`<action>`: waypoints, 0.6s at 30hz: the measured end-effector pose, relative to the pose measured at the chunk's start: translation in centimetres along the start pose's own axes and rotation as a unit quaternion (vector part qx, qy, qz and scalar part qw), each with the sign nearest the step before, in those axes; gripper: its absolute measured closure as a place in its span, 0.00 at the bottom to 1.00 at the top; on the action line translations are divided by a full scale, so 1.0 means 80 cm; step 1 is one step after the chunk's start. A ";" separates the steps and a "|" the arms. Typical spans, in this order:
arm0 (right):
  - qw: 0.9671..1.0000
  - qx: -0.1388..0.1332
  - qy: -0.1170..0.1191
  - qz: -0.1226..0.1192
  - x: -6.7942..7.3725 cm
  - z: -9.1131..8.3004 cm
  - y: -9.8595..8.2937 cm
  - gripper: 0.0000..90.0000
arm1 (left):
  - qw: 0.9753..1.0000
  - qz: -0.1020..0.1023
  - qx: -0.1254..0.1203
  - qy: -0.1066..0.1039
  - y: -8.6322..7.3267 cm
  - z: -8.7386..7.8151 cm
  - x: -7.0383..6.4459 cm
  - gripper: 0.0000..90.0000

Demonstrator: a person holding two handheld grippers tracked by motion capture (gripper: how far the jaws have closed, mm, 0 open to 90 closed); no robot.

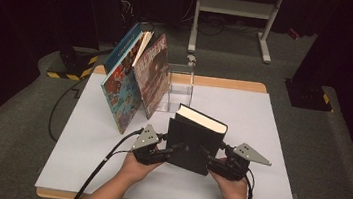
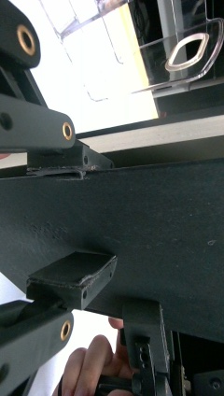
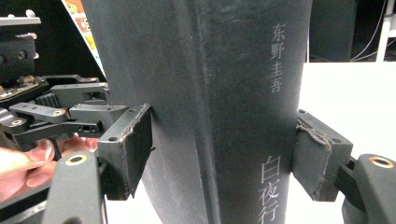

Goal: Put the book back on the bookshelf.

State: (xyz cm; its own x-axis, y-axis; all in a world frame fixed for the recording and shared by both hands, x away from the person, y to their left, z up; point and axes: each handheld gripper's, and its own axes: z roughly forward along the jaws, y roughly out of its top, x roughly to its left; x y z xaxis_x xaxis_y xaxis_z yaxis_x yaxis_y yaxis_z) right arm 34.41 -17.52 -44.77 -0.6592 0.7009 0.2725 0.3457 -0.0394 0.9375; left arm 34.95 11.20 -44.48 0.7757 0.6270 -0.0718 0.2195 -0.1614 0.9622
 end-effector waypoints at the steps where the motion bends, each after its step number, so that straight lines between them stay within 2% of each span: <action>1: 1.000 0.001 0.000 -0.003 0.001 0.000 0.000 0.30 | 1.000 0.002 -0.001 0.001 -0.001 -0.001 -0.001 0.58; 13: 1.000 -0.002 -0.001 -0.031 0.015 -0.006 -0.007 0.29 | 1.000 0.007 -0.018 0.012 -0.010 -0.018 -0.008 0.56; 18: 0.999 0.001 -0.003 -0.039 0.018 -0.006 -0.009 0.29 | 1.000 -0.003 -0.015 0.025 -0.014 -0.026 -0.006 0.51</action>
State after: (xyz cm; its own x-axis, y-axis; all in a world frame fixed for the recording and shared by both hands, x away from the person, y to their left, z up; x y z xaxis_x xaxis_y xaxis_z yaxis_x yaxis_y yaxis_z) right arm 32.87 -16.83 -44.94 -0.6799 0.7061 0.1978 0.2948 0.0162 0.9554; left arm 33.10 12.61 -44.95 0.7441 0.6649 -0.0650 0.2057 -0.1354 0.9692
